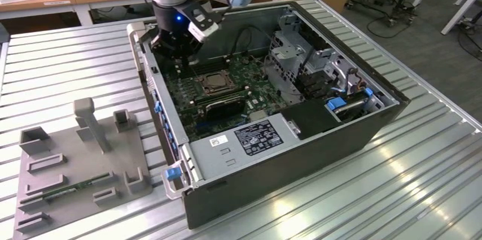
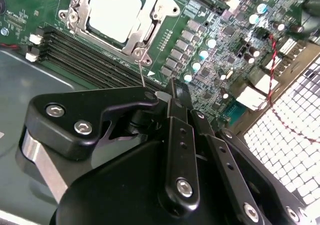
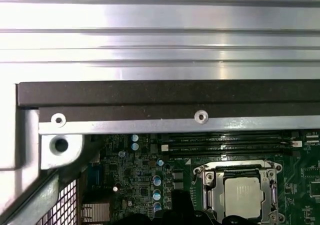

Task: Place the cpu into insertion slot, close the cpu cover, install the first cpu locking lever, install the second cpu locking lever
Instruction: 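Install the first cpu locking lever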

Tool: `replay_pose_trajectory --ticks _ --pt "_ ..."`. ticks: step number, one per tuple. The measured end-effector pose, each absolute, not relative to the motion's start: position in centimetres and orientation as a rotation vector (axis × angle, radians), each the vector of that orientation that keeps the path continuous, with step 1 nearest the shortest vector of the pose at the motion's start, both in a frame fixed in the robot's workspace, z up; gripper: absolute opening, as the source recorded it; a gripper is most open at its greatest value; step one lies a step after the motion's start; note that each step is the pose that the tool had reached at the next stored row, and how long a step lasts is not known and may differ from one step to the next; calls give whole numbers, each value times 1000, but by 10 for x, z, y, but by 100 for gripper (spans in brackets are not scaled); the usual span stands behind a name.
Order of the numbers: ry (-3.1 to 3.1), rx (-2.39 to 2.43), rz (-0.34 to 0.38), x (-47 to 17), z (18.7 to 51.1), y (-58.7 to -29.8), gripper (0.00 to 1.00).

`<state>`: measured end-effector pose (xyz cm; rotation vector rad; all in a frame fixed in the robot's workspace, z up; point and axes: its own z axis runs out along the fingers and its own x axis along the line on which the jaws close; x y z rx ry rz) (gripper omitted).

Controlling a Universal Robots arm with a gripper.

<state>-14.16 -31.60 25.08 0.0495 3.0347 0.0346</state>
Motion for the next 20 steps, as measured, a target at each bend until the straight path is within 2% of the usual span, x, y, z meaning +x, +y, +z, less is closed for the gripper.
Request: replay_pose_trajectory --ticks 20 --pt "3031 57 69 -131 247 -307 11"
